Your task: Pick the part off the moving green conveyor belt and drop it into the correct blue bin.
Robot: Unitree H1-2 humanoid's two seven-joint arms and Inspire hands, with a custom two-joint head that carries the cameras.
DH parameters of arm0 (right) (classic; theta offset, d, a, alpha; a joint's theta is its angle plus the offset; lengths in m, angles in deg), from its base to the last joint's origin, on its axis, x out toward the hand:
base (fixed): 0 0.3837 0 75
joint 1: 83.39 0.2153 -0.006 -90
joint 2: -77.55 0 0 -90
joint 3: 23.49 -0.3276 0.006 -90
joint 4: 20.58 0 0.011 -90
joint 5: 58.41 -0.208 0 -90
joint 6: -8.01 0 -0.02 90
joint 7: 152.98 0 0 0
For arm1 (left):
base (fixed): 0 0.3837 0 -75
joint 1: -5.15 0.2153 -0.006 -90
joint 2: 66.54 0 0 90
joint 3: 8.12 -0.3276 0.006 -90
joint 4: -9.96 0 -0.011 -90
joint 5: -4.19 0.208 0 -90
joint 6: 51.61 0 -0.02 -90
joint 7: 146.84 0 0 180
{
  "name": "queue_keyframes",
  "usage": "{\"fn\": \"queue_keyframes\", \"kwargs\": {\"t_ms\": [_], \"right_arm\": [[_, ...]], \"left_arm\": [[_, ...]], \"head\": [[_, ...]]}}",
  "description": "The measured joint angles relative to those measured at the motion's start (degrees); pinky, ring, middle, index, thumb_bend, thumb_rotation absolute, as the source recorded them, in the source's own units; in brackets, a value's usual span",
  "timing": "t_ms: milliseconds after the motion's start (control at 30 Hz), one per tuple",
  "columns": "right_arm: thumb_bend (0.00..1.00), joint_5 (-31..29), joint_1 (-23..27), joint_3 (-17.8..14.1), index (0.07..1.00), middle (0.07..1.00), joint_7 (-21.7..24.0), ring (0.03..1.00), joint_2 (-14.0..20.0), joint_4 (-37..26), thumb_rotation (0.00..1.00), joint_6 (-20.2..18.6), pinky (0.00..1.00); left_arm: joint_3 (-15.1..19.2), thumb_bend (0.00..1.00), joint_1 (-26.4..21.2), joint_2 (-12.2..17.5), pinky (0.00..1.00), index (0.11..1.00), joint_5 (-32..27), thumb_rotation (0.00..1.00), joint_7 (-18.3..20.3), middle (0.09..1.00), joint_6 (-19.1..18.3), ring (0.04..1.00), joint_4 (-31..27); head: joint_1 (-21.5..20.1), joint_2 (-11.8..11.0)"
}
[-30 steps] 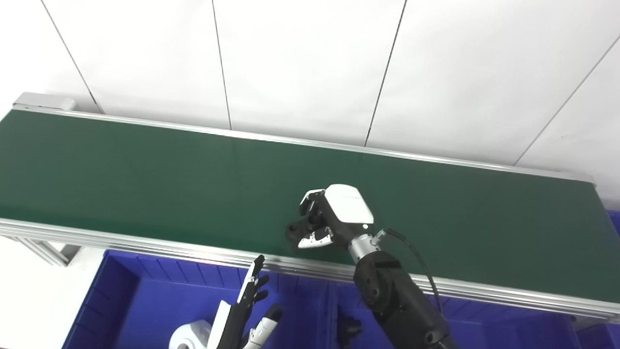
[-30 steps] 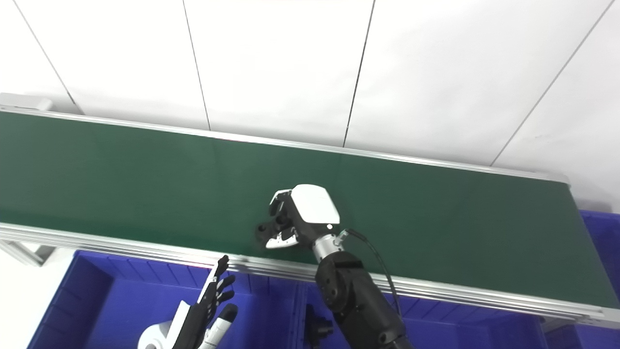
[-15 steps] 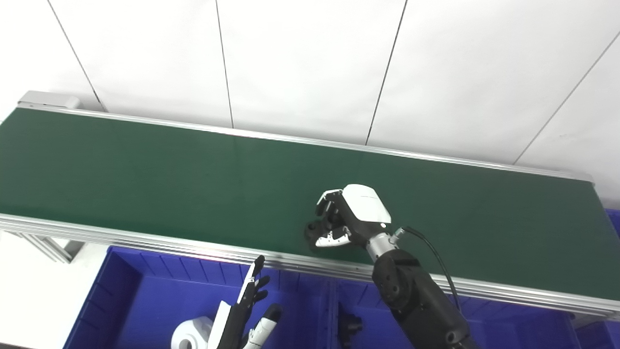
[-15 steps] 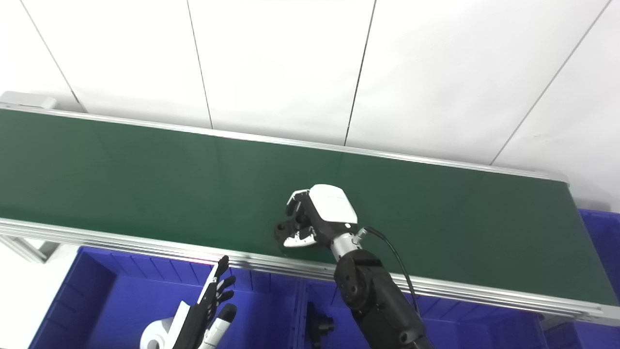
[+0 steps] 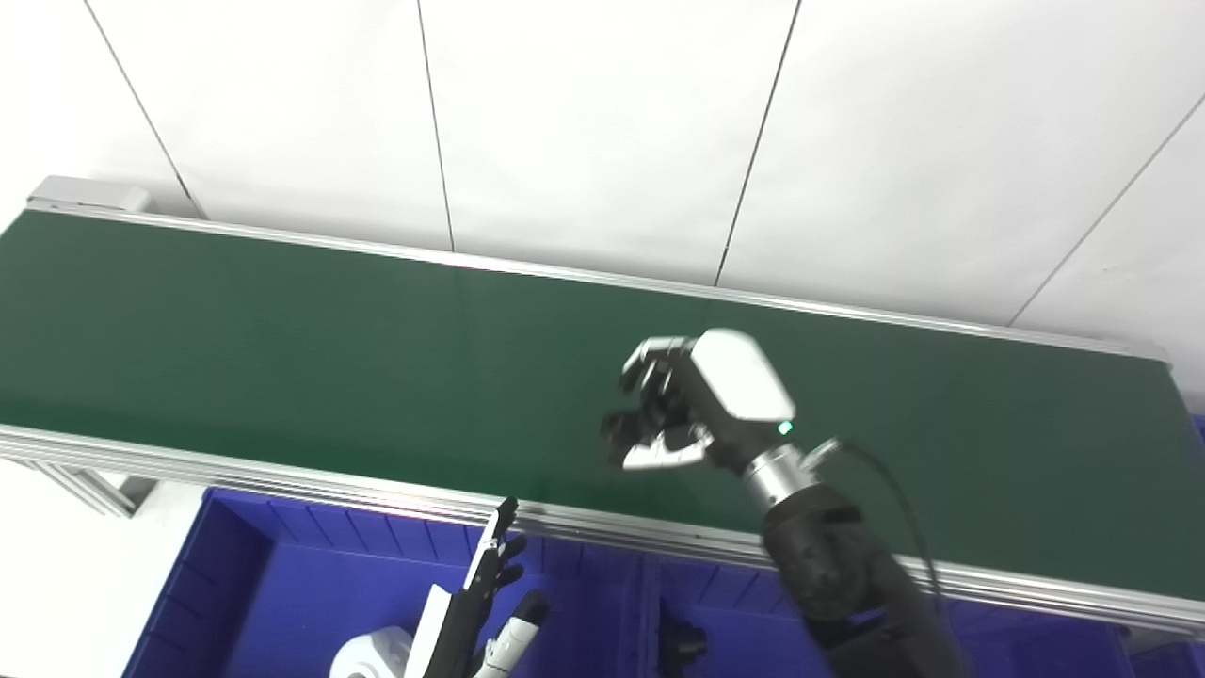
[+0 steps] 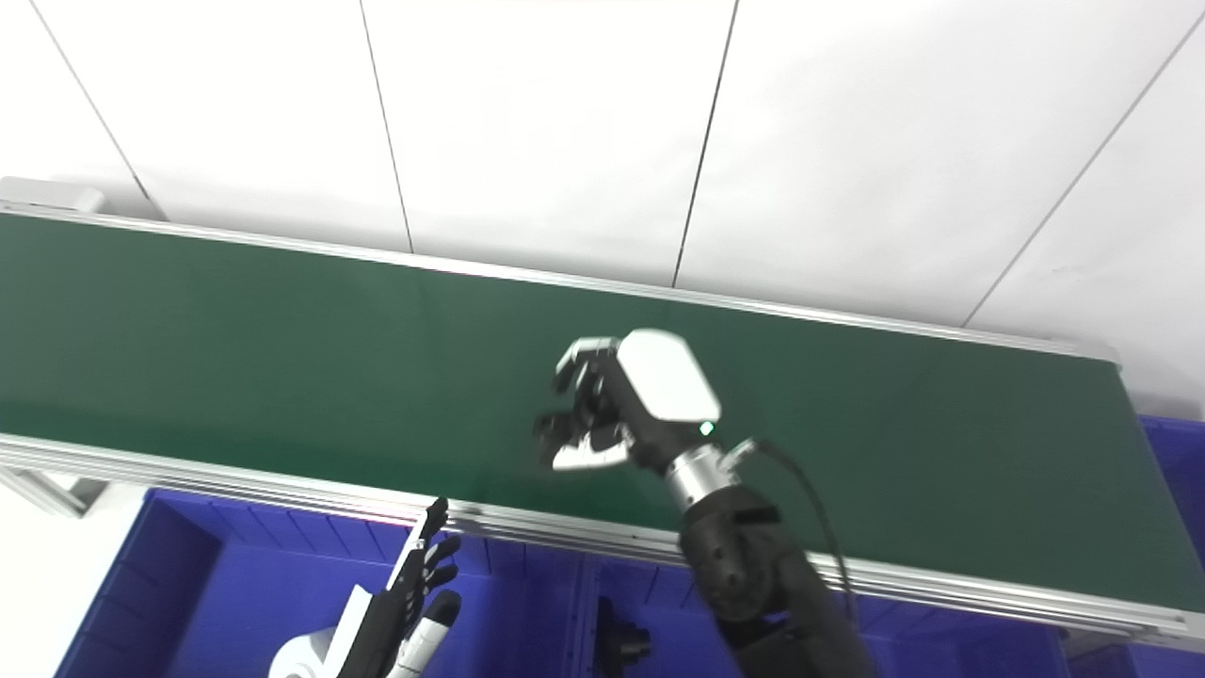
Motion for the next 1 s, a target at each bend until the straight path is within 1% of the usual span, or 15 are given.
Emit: {"fn": "queue_keyframes", "kwargs": {"t_ms": [100,200,267,500,533,567,600,633,667,700,767,800,900,933,1000], "right_arm": [[0.52,-0.1,-1.3,-1.1,0.523,0.428,1.2,0.36,0.6,-4.6,0.0,0.0,0.3],[0.52,-0.1,-4.4,-2.2,0.524,0.424,2.8,0.338,1.4,-9.9,0.0,0.0,0.28],[0.53,0.0,-6.6,-2.8,0.522,0.435,3.6,0.356,2.0,-12.3,0.0,0.0,0.3],[0.52,1.9,-18.8,-4.7,0.525,0.412,6.0,0.326,3.5,-20.2,0.0,0.0,0.27],[0.52,2.4,-20.8,-4.7,0.526,0.411,6.4,0.327,3.6,-20.9,0.0,0.0,0.27],[0.52,3.0,-22.8,-4.7,0.526,0.411,6.7,0.328,3.8,-21.4,0.0,0.0,0.27],[0.52,3.4,-24.4,-4.7,0.527,0.411,7.0,0.328,4.0,-21.9,0.0,0.0,0.27],[0.52,4.0,-25.9,-4.7,0.523,0.41,7.1,0.323,4.0,-22.3,0.0,0.0,0.26],[0.52,4.9,-27.2,-4.8,0.523,0.41,7.1,0.322,4.0,-22.9,0.0,0.0,0.26],[0.52,5.6,-28.5,-4.7,0.522,0.408,7.0,0.321,3.8,-23.3,0.0,0.0,0.26],[0.52,7.5,-30.7,-4.7,0.52,0.403,7.0,0.32,3.4,-23.5,0.0,0.0,0.26],[0.52,8.2,-31.6,-4.7,0.52,0.401,7.1,0.32,3.0,-23.5,0.0,-0.1,0.26],[0.52,10.7,-33.9,-4.8,0.517,0.403,7.5,0.341,1.9,-24.4,0.0,-0.1,0.28],[0.52,11.4,-34.4,-4.9,0.515,0.405,7.8,0.35,1.7,-24.8,0.0,-0.1,0.29],[0.52,12.8,-35.1,-5.3,0.515,0.406,8.6,0.355,1.3,-25.0,0.0,-0.1,0.29]], "left_arm": [[0.0,0.62,0.0,0.0,0.86,1.0,-0.3,1.0,0.1,1.0,0.0,0.921,0.0],[0.0,0.62,0.0,0.1,0.86,1.0,-0.5,1.0,0.7,1.0,0.0,0.915,0.0],[0.0,0.63,0.0,0.1,0.87,1.0,-1.0,1.0,1.1,1.0,-0.2,0.919,-0.1],[-0.1,0.67,0.5,0.1,0.91,1.0,-3.4,1.0,3.0,1.0,-3.1,0.928,-4.6],[-0.1,0.69,0.5,0.1,0.91,1.0,-3.7,1.0,3.2,1.0,-3.2,0.925,-5.1],[-0.1,0.69,0.5,0.1,0.91,1.0,-4.1,1.0,3.4,1.0,-3.6,0.924,-5.5],[-0.1,0.7,0.5,0.1,0.91,1.0,-4.2,1.0,3.6,1.0,-4.2,0.923,-6.2],[-0.1,0.71,0.5,0.1,0.94,1.0,-4.6,1.0,3.8,1.0,-4.7,0.932,-6.8],[-0.1,0.71,0.5,0.1,0.94,1.0,-5.3,1.0,4.4,1.0,-5.3,0.934,-7.5],[-0.1,0.71,0.5,0.1,0.95,1.0,-5.6,1.0,4.7,1.0,-6.1,0.937,-8.5],[0.2,0.73,0.4,0.3,0.97,1.0,-6.9,1.0,5.8,1.0,-7.6,0.948,-10.7],[0.4,0.73,0.4,0.5,0.98,1.0,-7.6,1.0,6.3,1.0,-8.2,0.953,-11.7],[1.7,0.72,-0.3,1.9,0.97,1.0,-9.2,1.0,7.7,1.0,-11.0,0.949,-14.2],[2.0,0.72,-0.6,2.4,0.96,1.0,-9.6,1.0,8.0,1.0,-11.6,0.945,-14.8],[2.7,0.72,-1.2,3.1,0.95,1.0,-10.2,1.0,8.4,1.0,-12.8,0.938,-15.2]], "head": [[-0.9,0.2],[-1.7,0.3],[-3.2,0.8],[-7.2,2.5],[-8.4,3.2],[-11.2,5.0],[-11.3,5.0],[-13.8,6.7],[-13.8,6.7],[-16.6,8.5],[-17.1,8.8],[-19.2,10.4],[-21.4,11.9],[-22.6,13.0],[-23.0,13.6]]}}
